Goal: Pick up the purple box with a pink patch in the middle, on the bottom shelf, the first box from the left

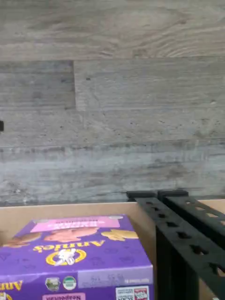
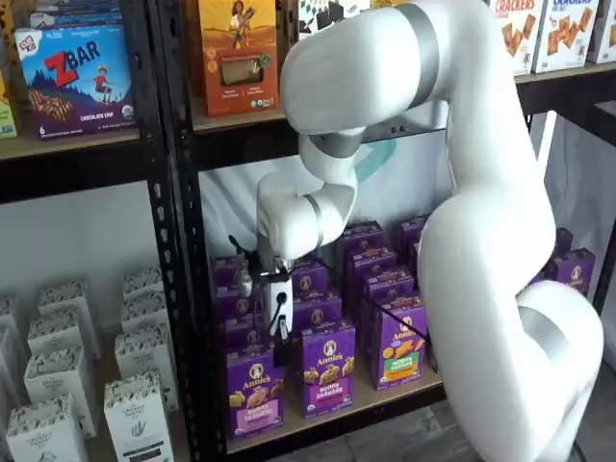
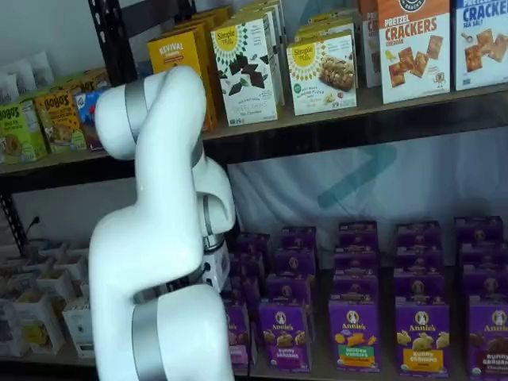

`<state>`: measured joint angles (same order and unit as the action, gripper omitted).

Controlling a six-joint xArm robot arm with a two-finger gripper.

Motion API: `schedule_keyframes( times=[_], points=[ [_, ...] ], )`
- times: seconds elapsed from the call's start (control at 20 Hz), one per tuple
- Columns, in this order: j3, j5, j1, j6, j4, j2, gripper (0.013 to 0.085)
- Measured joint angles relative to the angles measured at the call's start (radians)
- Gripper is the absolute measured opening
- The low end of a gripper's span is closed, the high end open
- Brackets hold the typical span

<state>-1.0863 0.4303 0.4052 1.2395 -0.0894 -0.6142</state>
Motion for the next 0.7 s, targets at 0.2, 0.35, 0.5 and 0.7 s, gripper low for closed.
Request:
schedule_keyframes(
  times=[0.2, 0.35, 0.5, 0.7],
  points=[
    [-0.022, -0.031, 0.001, 0.066, -0.073, -0.033, 0.0850],
    [-0.049, -0.044, -0.002, 0.098, -0.105, -0.064, 0.0850],
    [-0.086, -0.045, -0.011, 0.108, -0.107, -0.100, 0.0850],
    [-0.150, -0.033, -0.024, 0.117, -0.103, -0.155, 0.0850]
  ],
)
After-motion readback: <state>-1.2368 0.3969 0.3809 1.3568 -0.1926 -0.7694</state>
